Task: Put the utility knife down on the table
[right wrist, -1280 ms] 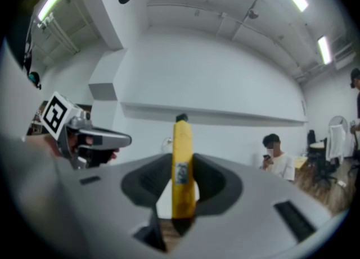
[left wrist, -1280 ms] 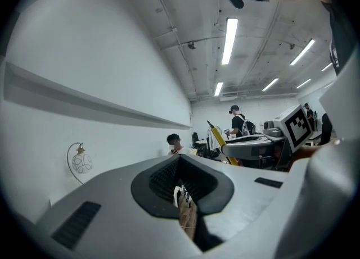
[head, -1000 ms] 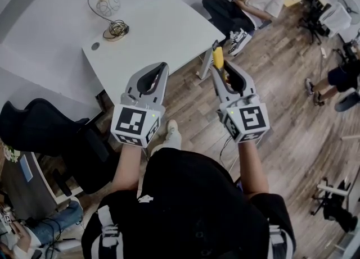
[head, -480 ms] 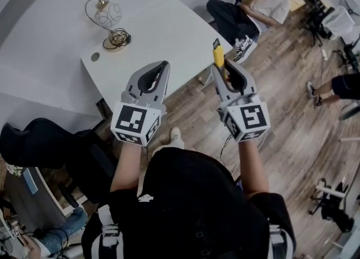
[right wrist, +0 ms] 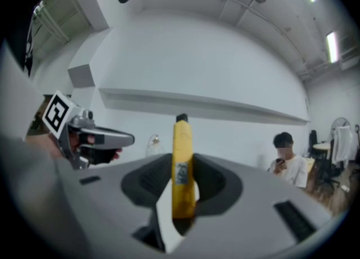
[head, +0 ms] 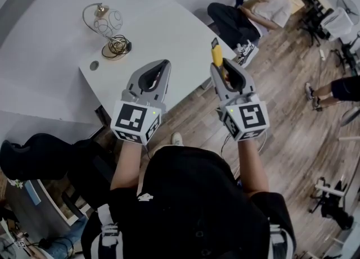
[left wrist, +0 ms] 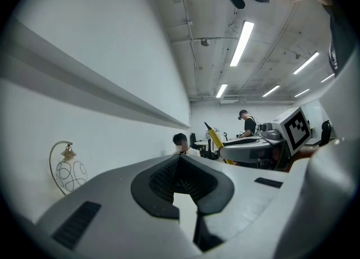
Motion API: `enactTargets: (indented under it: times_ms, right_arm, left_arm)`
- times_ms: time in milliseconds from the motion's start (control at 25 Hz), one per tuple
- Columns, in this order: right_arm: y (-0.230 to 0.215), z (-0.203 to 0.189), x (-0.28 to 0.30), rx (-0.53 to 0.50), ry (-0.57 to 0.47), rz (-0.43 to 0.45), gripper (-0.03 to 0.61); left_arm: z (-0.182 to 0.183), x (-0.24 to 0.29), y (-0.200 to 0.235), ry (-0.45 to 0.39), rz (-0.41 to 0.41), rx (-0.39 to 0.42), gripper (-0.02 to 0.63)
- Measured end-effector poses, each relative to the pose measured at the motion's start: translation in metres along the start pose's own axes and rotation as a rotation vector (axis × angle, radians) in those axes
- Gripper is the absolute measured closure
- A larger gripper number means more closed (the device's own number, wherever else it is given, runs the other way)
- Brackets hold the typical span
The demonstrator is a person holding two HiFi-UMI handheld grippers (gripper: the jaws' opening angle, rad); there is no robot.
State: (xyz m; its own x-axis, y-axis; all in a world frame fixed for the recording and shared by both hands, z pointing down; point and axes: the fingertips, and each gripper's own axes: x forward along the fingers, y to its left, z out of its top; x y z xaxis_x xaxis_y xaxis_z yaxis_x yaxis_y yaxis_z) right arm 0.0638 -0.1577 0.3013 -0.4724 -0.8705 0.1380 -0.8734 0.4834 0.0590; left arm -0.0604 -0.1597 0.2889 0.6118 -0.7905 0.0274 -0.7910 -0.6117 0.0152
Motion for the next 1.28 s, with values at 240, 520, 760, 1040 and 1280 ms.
enactTargets:
  times_ms: [240, 520, 760, 1040, 1280]
  right_arm:
    - [0.001, 0.000, 0.004, -0.005, -0.009, 0.012, 0.439]
    - [-0.002, 0.002, 0.014, -0.015, -0.031, 0.051, 0.439]
    - [0.001, -0.001, 0.035, -0.016, -0.025, 0.129, 0.439]
    - [-0.012, -0.010, 0.065, 0.003, -0.004, 0.212, 0.439]
    - [-0.026, -0.016, 0.091, -0.005, 0.023, 0.286, 0.439]
  left_arm:
    - [-0.001, 0.001, 0.000, 0.007, 0.000, 0.008, 0.597]
    - [-0.006, 0.004, 0.001, 0.022, 0.023, 0.001, 0.597]
    - [-0.010, 0.009, 0.015, 0.017, 0.085, -0.010, 0.597]
    - [-0.015, 0.029, 0.026, 0.024, 0.157, -0.013, 0.597]
    - [-0.024, 0.046, 0.036, 0.043, 0.232, -0.028, 0.597]
